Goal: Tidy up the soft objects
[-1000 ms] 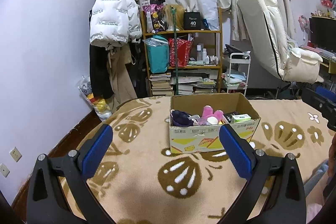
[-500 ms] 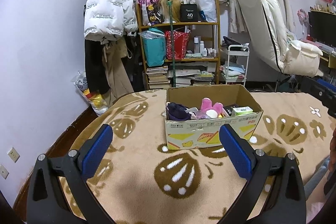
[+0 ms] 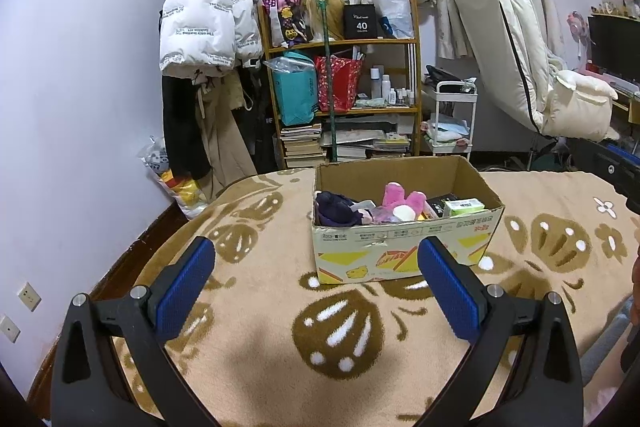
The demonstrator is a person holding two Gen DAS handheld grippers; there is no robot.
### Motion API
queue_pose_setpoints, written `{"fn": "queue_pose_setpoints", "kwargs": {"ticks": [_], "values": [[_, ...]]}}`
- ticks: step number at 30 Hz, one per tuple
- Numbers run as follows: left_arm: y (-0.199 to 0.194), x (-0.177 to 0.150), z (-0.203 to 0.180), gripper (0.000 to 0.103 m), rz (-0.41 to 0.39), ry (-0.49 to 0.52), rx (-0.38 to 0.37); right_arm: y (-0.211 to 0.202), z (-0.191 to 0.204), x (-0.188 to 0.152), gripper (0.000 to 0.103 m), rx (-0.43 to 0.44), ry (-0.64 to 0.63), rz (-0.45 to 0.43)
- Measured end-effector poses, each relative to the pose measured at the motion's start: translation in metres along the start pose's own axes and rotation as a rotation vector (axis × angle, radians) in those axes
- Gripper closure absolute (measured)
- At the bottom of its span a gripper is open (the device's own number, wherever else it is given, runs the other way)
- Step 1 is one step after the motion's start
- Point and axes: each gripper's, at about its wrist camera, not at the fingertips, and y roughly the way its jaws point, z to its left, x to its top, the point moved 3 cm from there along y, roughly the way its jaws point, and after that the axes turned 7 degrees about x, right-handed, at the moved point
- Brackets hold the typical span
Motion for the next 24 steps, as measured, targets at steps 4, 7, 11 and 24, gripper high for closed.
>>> {"fn": "queue_pose_setpoints", "kwargs": {"ticks": [4, 7, 11, 24], "values": [[-0.001, 0.0001, 0.0006, 0.003, -0.009, -0.009, 0.01, 0.0002, -0.0013, 0.0002, 0.0, -0.001, -0.002, 0.0], [-0.0016, 0.0, 0.0008, 0.003, -0.01, -0.01, 0.016, 0.0001, -0.0007, 0.0002, 0.0, 0.001, -0.001, 0.001], [-0.002, 0.0004, 0.0005, 0.003, -0.01, -0.003, 0.016, 0.0, -0.0012, 0.0007, 0.0, 0.002, -0.002, 0.001], [0.0001, -0.0003, 0.0009, 0.003, -0.005, 0.004, 0.01, 0.0, -0.0039, 0.0017, 0.0, 0.006, 0.0, 0.003]]}}
